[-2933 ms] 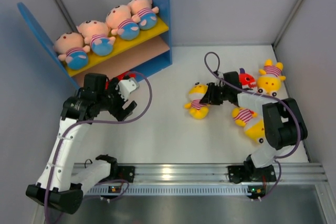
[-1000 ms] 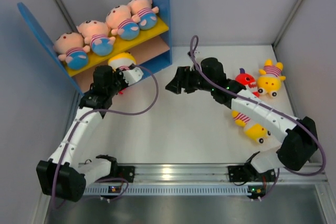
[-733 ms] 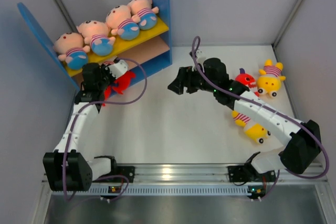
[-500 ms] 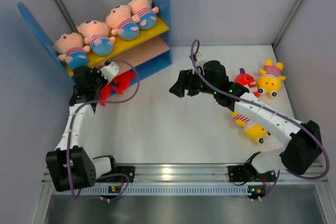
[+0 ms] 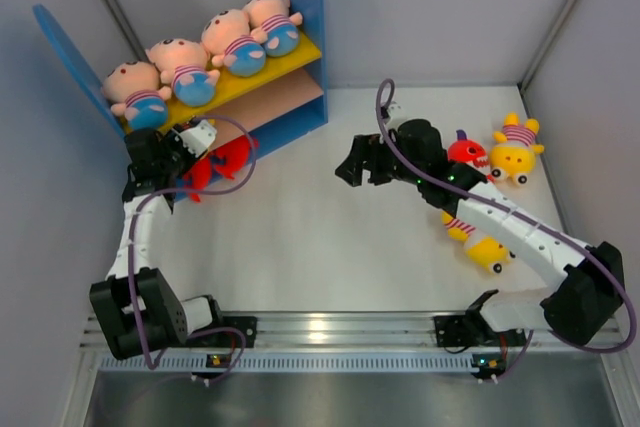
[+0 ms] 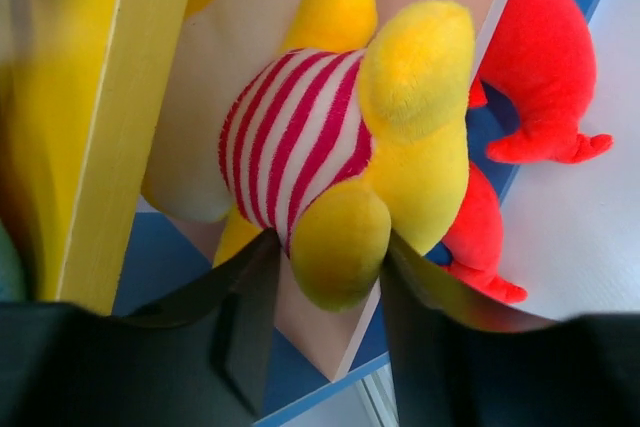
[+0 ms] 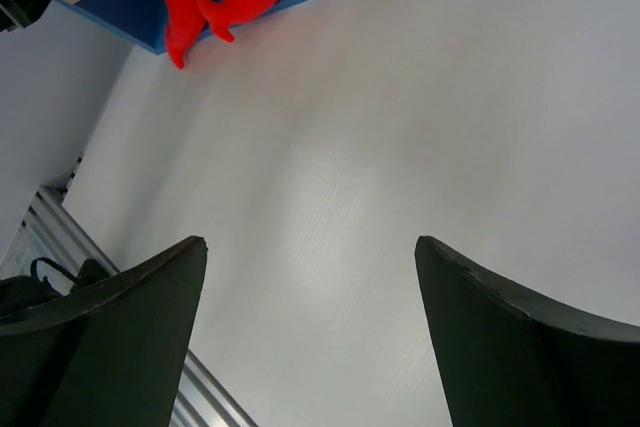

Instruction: Place and organize the stuffed toys onto the shelf

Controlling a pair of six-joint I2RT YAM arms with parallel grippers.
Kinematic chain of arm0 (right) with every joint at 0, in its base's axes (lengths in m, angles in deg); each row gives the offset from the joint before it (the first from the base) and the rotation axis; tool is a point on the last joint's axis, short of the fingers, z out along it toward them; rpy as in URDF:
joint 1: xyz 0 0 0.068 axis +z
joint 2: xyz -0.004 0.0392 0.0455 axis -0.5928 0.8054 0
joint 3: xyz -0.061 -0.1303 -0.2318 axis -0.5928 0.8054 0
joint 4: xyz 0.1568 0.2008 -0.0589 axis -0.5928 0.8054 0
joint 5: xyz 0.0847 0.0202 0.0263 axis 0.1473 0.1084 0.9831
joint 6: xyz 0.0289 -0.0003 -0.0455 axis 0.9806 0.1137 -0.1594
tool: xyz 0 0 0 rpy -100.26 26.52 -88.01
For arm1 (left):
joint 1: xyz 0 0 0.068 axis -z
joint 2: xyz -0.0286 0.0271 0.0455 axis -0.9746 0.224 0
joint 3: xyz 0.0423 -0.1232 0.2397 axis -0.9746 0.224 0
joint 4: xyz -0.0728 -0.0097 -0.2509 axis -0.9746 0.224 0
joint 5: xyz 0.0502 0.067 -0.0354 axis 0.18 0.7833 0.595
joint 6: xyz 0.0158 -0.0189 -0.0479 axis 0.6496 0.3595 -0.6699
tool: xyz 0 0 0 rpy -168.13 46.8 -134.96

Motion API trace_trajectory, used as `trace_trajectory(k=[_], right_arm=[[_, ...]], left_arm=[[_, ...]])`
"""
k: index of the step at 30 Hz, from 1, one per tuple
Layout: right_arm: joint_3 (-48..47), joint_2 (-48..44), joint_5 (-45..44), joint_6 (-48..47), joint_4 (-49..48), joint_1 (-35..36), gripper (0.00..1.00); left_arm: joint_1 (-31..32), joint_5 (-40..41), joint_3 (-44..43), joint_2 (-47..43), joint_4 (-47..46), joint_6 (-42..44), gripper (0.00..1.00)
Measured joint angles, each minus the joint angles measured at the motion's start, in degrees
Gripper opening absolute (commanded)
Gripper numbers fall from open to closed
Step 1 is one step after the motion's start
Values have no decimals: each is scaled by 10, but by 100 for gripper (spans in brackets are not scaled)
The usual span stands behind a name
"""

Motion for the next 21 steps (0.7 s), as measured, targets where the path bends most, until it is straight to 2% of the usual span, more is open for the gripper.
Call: trace_trajectory(k=[3, 5, 6, 15, 21], right_arm=[[8, -8, -16, 2, 20, -21, 88], [11, -14, -28, 7, 38, -41, 98], [12, -16, -34, 7, 46, -52, 99], [29, -82, -88, 2, 102, -150, 99], [32, -104, -89, -10, 112, -176, 99]], left_arm=[[0, -5, 0, -6, 8, 3, 58], [0, -7, 0, -16, 13, 3, 58], [0, -7, 0, -20, 16, 3, 60], [0, -16, 0, -51, 49, 14, 66], [0, -23, -2, -52, 81, 13, 70]])
